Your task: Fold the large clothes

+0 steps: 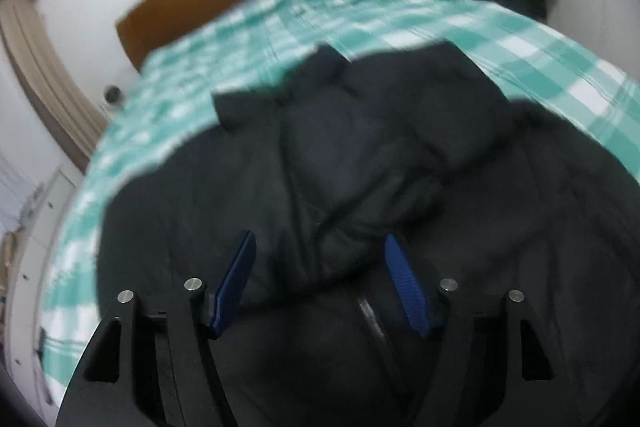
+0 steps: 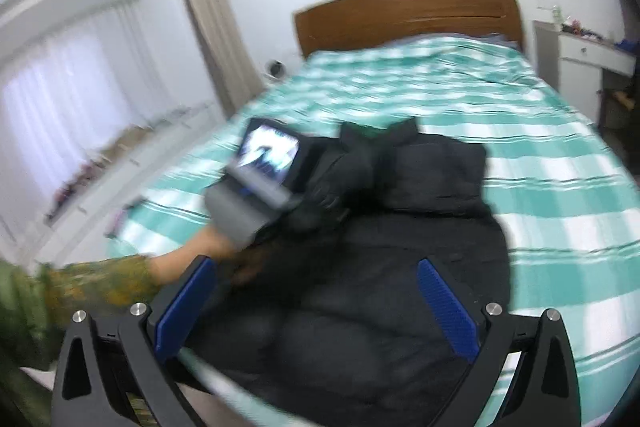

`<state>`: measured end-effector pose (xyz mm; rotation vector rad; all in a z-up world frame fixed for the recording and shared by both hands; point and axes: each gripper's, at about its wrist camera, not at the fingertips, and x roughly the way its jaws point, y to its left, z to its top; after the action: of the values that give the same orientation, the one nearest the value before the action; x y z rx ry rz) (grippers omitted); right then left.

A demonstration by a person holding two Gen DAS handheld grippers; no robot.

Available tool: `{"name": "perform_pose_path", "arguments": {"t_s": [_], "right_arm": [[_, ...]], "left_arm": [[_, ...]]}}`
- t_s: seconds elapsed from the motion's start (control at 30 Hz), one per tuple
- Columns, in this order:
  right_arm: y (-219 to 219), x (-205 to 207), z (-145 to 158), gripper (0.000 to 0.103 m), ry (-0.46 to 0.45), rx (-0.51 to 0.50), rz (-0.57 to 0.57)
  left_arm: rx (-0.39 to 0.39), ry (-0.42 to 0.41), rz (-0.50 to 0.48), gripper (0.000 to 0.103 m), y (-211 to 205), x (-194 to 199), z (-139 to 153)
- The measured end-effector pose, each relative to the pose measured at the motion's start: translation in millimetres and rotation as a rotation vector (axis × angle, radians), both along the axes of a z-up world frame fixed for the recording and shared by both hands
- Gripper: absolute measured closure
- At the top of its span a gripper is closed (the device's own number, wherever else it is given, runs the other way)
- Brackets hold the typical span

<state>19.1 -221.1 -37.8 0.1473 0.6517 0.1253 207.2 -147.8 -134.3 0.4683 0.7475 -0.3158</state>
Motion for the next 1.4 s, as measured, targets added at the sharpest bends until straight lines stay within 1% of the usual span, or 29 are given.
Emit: {"name": "perform_pose_path", "arguments": {"t_s": [0.03, 0.07, 0.1, 0.13, 0.2, 0.23, 0.27, 0.33, 0.37, 0.47, 0.5, 0.53, 0.57, 0.6, 0.63, 0.73, 0.8, 0.87, 0.9, 0.93, 1.0, 1.1, 1.17, 1.23, 1.27, 1.3, 1.33, 1.37, 1.4], "right_arm": [[-8.1, 10.0, -2.0, 0.000, 0.026, -0.001, -0.009], [-17.0, 23.4, -4.6, 0.000, 0.056, 0.024, -0.009], [-24.3, 35.4, -6.8, 0.000, 0.080, 0.066, 0.004], [-32.3, 54.6, -10.7, 0.000, 0.109, 0.139, 0.022], [-39.9, 97.5, -21.2, 0.000, 0.159, 0.276, 0.048], [-43.2, 112.4, -27.9, 0.000, 0.183, 0.321, 0.056], [-44.7, 138.8, -38.2, 0.000, 0.210, 0.376, 0.046], [-42.5, 180.6, -61.0, 0.000, 0.275, 0.434, 0.021], [-40.0, 199.3, -71.7, 0.000, 0.299, 0.430, -0.014], [-19.2, 237.0, -95.7, 0.001, 0.332, 0.372, -0.002], [-10.1, 244.9, -102.4, 0.005, 0.349, 0.339, -0.002], [-2.9, 250.6, -105.7, 0.039, 0.361, 0.301, -0.005], [5.4, 253.1, -104.4, 0.065, 0.366, 0.210, -0.032], [10.5, 253.9, -97.7, 0.090, 0.350, 0.160, -0.045], [12.4, 253.2, -88.0, 0.092, 0.325, 0.163, -0.039], [11.1, 257.7, -36.5, 0.094, 0.193, 0.115, -0.018], [-9.9, 268.2, -1.3, 0.094, 0.118, 0.103, -0.050], [-37.1, 280.1, 13.3, 0.094, 0.106, 0.115, -0.105], [-52.4, 285.4, 14.1, 0.094, 0.107, 0.098, -0.140], [-65.3, 287.6, 11.2, 0.094, 0.114, 0.086, -0.165], [-90.3, 299.0, -8.2, 0.094, 0.153, 0.070, -0.218], [-111.5, 305.9, -55.7, 0.094, 0.250, 0.056, -0.272], [-116.8, 302.5, -90.7, 0.093, 0.298, 0.077, -0.285], [-116.1, 298.2, -106.0, 0.080, 0.297, 0.080, -0.292], [-115.5, 296.5, -107.3, 0.078, 0.293, 0.074, -0.295], [-113.7, 296.7, -106.8, 0.066, 0.307, 0.071, -0.297], [-115.7, 296.0, -105.7, 0.048, 0.328, 0.077, -0.298], [-118.0, 293.7, -103.6, 0.042, 0.341, 0.090, -0.299], [-119.3, 287.6, -93.1, 0.040, 0.325, 0.105, -0.303]], "left_arm": [[-0.025, 0.016, 0.000, 0.031, 10.5, -7.7, 1.4], [-0.051, 0.023, 0.012, 0.029, 23.7, -14.4, 4.7], [-0.075, 0.027, 0.026, 0.022, 32.1, -18.0, 6.7], [-0.113, 0.029, 0.047, 0.017, 52.7, -24.2, 13.5], [-0.163, 0.027, 0.091, 0.016, 85.8, -33.4, 22.1], [-0.175, 0.026, 0.111, 0.016, 93.4, -33.5, 21.7], [-0.184, 0.023, 0.139, 0.016, 105.3, -38.7, 23.6], [-0.201, 0.011, 0.209, 0.016, 131.8, -51.9, 23.7], [-0.215, 0.012, 0.243, 0.016, 146.0, -56.0, 23.8], [-0.267, 0.037, 0.317, 0.016, 177.6, -65.4, 17.1], [-0.285, 0.052, 0.339, 0.016, 188.0, -68.6, 13.2], [-0.296, 0.067, 0.360, 0.016, 196.4, -70.0, 8.8], [-0.302, 0.080, 0.382, 0.016, 203.4, -71.2, 4.5], [-0.306, 0.087, 0.396, 0.016, 207.4, -70.0, 0.9], [-0.311, 0.090, 0.409, 0.016, 211.7, -71.0, -0.8], [-0.334, 0.086, 0.426, 0.016, 222.0, -72.4, 0.8], [-0.345, 0.079, 0.429, 0.016, 225.9, -72.4, 4.4], [-0.356, 0.072, 0.424, 0.016, 225.2, -71.5, 8.1], [-0.360, 0.068, 0.421, 0.016, 223.7, -70.8, 9.7], [-0.363, 0.066, 0.415, 0.016, 221.7, -70.0, 10.9], [-0.362, 0.066, 0.397, 0.016, 216.4, -66.6, 10.5], [-0.339, 0.073, 0.374, 0.016, 206.5, -56.1, 9.2], [-0.323, 0.074, 0.350, 0.016, 198.1, -44.9, 12.0], [-0.311, 0.068, 0.325, 0.016, 192.3, -31.4, 19.9], [-0.304, 0.064, 0.307, 0.016, 188.6, -19.9, 25.4], [-0.300, 0.057, 0.302, 0.016, 187.9, -11.1, 29.0], [-0.297, 0.039, 0.299, 0.014, 186.9, 2.0, 35.8], [-0.300, 0.025, 0.294, 0.011, 186.2, 16.3, 42.1], [-0.303, 0.016, 0.293, 0.008, 185.9, 28.3, 46.0]]}}
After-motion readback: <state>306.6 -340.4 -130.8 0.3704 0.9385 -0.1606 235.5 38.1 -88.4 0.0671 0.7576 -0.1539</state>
